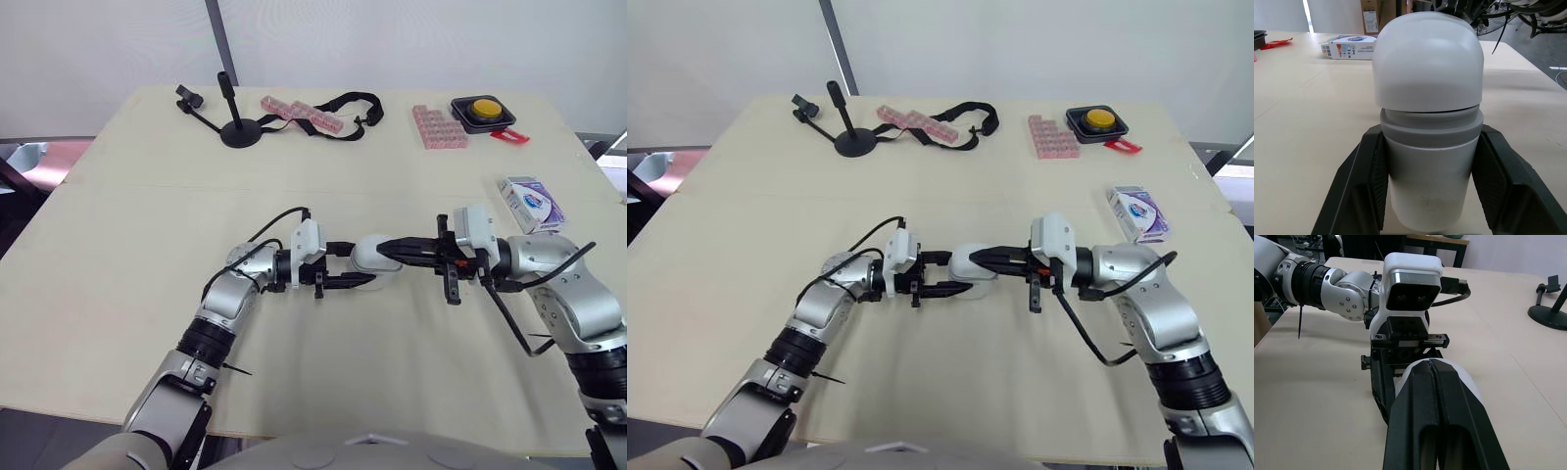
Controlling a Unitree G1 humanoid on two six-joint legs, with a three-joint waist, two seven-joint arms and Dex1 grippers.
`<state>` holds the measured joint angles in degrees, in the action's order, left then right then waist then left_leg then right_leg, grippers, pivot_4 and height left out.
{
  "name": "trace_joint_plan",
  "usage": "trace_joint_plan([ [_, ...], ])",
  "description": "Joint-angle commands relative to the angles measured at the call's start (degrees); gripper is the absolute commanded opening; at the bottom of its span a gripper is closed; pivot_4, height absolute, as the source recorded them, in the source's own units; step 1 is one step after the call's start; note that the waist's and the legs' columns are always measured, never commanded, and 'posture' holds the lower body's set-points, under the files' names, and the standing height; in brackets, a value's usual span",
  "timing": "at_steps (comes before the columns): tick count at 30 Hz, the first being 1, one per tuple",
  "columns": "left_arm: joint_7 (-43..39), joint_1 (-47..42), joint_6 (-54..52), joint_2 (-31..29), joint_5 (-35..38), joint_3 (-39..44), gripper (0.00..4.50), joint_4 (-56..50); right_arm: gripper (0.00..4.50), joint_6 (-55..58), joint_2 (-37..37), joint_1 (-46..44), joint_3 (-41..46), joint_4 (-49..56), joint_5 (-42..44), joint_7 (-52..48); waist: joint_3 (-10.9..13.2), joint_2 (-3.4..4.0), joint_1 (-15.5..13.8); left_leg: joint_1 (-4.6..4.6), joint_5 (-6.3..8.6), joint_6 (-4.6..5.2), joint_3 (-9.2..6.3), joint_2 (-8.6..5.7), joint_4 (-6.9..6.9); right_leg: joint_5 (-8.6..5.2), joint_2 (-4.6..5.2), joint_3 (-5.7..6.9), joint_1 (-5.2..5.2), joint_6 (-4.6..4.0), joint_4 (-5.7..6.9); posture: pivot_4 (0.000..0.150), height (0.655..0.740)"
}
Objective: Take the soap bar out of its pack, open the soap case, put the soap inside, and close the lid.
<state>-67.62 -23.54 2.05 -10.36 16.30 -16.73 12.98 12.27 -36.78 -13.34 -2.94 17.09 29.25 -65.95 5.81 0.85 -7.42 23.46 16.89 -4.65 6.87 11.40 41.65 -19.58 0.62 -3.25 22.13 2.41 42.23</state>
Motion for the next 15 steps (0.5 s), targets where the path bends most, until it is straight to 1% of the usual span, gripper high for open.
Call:
trace_joint_plan([
  [1, -0.1, -0.5, 0.9, 0.1, 0.7, 0.4, 1.86, -1.9, 0.03, 1.3, -1.3, 0.0, -2.8, -0.8, -2.8, -0.5, 0.0, 0.0, 0.0, 0.0, 0.0, 0.0, 0.0, 0.0, 0.0, 0.0, 0.0, 0.0, 0.0, 0.0, -0.01, 0.15, 0.7143],
  [6, -0.1, -0.5, 0.8, 0.2, 0.7, 0.3, 1.86, -1.9, 0.03, 2.4, -1.3, -1.2, -3.7, -1.2, -2.9, -0.1, 0.0, 0.0, 0.1, -0.02, -0.01, -0.01, 0.0, 0.01, -0.03, 0.0, 0.0, 0.0, -0.02, 0.0, -0.02, 0.15, 0.7143],
  [15, -0.1, -0.4, 0.8, -0.1, 0.5, 0.2, 1.86, -1.9, 0.03, 3.3, 0.9, -1.2, -0.2, 1.5, 2.5, 0.5, 0.0, -0.01, 0.0, -0.01, -0.01, -0.02, 0.0, 0.01, -0.06, 0.0, 0.0, -0.03, -0.03, 0.0, -0.09, 0.15, 0.7143],
])
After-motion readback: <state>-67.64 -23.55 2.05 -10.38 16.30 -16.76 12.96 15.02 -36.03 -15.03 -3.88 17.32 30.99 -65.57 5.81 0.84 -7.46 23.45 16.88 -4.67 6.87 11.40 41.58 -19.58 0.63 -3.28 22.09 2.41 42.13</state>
